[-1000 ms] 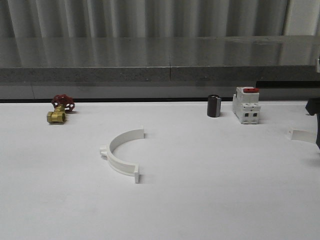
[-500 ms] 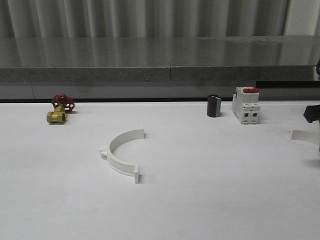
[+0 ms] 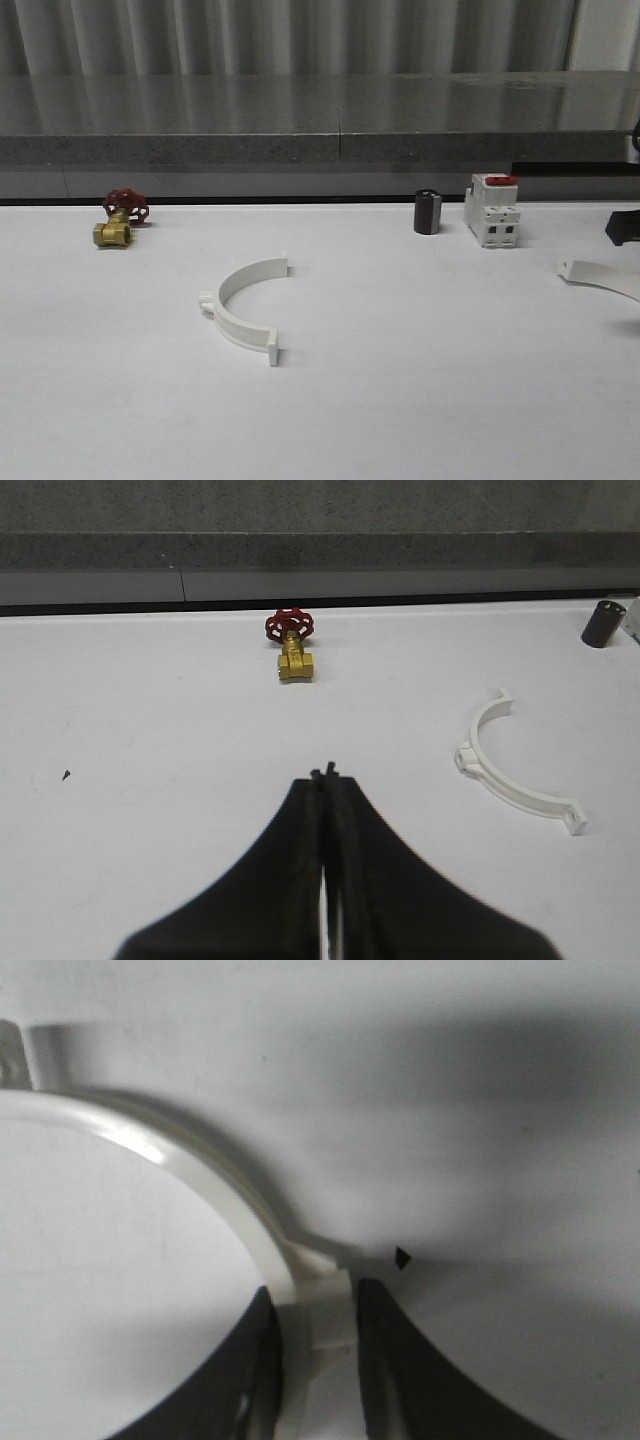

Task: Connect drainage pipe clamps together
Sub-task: 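Lower the right gripper and grasp the other white clamp half's end, then lift the clamp half with the right gripper toward the placed half, then lower the clamp half against the placed half, closing the ring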

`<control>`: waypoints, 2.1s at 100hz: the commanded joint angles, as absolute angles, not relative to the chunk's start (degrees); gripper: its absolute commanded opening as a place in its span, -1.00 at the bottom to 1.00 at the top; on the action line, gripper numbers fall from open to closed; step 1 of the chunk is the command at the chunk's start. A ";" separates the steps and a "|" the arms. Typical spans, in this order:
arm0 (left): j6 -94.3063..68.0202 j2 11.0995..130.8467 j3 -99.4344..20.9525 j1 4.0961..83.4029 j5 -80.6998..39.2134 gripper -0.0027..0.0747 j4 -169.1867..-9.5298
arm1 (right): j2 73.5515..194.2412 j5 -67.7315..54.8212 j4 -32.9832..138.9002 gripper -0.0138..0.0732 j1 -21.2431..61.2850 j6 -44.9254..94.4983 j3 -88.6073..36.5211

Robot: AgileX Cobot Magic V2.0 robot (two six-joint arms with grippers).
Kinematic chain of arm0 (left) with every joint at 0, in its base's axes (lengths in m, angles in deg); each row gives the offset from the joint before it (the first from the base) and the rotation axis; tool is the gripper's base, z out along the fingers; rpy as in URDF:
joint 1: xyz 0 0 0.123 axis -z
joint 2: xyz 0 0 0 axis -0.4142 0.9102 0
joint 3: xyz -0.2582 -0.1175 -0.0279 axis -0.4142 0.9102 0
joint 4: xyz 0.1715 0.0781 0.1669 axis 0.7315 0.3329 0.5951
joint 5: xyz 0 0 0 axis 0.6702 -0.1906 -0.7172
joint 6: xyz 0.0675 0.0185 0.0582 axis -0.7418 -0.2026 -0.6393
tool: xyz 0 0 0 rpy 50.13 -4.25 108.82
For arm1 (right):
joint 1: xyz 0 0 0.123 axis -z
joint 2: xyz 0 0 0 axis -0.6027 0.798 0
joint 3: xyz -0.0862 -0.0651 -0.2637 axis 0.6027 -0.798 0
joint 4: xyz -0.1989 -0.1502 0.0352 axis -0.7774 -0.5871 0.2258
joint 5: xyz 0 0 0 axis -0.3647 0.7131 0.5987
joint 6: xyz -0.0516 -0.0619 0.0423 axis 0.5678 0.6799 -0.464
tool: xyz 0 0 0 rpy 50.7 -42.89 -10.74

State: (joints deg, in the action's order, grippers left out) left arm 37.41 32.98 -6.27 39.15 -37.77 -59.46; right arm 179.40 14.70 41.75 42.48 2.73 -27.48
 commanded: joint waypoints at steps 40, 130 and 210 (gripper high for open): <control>37.33 33.33 -7.97 38.91 -33.57 -0.98 -59.32 | 176.47 19.55 46.60 -0.63 40.45 2.73 -21.28; 37.33 33.33 -7.97 38.91 -33.57 -0.98 -59.32 | 186.03 23.83 26.64 -0.63 8.01 -43.55 -3.94; 37.33 33.33 -7.97 38.91 -33.57 -0.98 -59.32 | 191.01 24.39 24.63 -0.63 3.12 -50.09 0.24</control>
State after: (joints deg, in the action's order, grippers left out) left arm 37.41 32.98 -6.32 39.15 -37.77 -59.46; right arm 194.11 25.37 26.20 3.50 -49.72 -1.59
